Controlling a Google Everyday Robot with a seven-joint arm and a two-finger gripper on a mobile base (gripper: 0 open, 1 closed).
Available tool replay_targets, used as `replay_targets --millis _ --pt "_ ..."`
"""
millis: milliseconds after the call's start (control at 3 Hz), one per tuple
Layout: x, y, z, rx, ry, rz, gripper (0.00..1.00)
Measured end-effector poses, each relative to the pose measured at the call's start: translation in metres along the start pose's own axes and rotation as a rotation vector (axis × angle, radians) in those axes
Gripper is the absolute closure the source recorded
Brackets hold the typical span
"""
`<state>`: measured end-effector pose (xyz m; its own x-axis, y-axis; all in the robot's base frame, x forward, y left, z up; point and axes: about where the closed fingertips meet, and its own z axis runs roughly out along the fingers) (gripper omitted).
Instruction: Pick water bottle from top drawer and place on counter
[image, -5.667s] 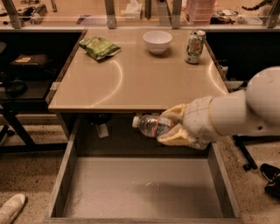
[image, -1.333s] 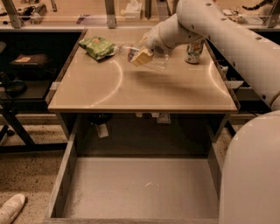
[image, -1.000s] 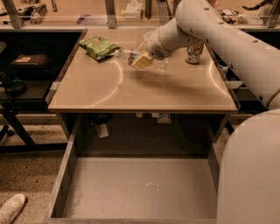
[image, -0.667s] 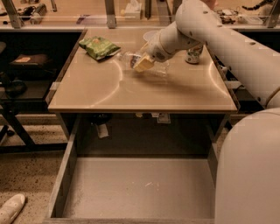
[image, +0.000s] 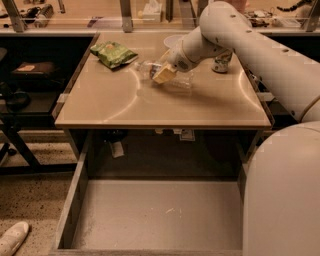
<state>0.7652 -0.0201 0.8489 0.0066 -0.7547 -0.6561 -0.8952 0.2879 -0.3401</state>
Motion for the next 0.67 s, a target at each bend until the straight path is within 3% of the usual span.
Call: replay_targets --millis 667 --pt "0.0000 0.0000 0.0001 0.000 0.000 0.000 0.35"
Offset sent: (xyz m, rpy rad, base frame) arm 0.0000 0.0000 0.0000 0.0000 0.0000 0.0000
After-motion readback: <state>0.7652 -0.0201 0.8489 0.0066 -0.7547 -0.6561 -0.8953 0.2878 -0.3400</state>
